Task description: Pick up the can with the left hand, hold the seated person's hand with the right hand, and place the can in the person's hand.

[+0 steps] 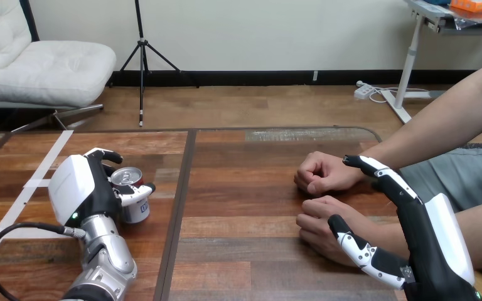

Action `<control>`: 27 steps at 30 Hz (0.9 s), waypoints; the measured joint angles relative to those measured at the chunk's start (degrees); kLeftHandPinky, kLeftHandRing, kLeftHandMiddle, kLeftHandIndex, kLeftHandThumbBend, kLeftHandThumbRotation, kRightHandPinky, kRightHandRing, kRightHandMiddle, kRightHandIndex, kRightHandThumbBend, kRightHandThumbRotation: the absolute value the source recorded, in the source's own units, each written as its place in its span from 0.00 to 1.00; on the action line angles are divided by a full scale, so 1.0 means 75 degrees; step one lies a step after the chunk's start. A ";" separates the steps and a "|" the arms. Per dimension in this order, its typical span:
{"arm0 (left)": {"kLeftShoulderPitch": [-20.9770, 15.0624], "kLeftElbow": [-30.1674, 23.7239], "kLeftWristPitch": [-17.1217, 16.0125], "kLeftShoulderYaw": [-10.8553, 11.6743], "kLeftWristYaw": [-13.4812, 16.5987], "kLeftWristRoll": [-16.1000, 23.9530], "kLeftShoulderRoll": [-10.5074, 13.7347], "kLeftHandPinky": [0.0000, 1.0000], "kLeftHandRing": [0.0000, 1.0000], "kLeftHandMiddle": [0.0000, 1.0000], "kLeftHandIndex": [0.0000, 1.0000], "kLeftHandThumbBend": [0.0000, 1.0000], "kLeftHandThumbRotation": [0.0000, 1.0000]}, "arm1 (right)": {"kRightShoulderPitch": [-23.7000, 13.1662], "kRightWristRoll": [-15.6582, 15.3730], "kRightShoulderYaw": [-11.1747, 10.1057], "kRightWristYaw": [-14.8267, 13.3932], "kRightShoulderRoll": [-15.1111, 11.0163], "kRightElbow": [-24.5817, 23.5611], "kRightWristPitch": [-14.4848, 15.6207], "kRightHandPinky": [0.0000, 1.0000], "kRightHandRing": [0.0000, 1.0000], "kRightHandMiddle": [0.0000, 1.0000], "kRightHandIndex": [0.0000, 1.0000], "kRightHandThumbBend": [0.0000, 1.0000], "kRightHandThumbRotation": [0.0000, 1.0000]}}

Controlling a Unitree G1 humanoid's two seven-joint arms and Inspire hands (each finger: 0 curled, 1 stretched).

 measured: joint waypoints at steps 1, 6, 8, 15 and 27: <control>-0.0002 0.0000 -0.0007 0.0010 0.0002 -0.0008 -0.0005 0.49 0.50 0.49 0.61 0.73 0.00 | 0.0000 0.0000 0.0000 0.0000 -0.0012 0.0000 0.0000 0.83 0.87 0.87 0.82 0.48 0.00; -0.0016 0.0000 -0.0020 0.0066 0.0003 -0.0033 -0.0034 0.49 0.49 0.49 0.60 0.71 0.00 | 0.0002 0.0001 -0.0005 0.0000 -0.0094 0.0000 0.0000 0.82 0.87 0.87 0.82 0.48 0.00; -0.0016 0.0000 -0.0020 0.0071 0.0002 -0.0033 -0.0035 0.49 0.49 0.48 0.60 0.71 0.00 | 0.0003 0.0002 -0.0006 0.0000 -0.0107 0.0000 0.0000 0.82 0.87 0.87 0.82 0.48 0.00; -0.0016 0.0002 -0.0036 0.0094 0.0002 -0.0033 -0.0036 0.50 0.49 0.49 0.60 0.70 0.00 | 0.0005 0.0030 -0.0005 0.0000 -0.0115 -0.0001 0.0000 0.82 0.87 0.87 0.82 0.48 0.00; -0.0015 0.0038 -0.0113 0.0112 0.0027 -0.0022 -0.0037 0.48 0.48 0.49 0.59 0.70 0.00 | 0.0005 0.0056 -0.0005 0.0000 -0.0116 -0.0002 0.0001 0.82 0.87 0.87 0.82 0.48 0.00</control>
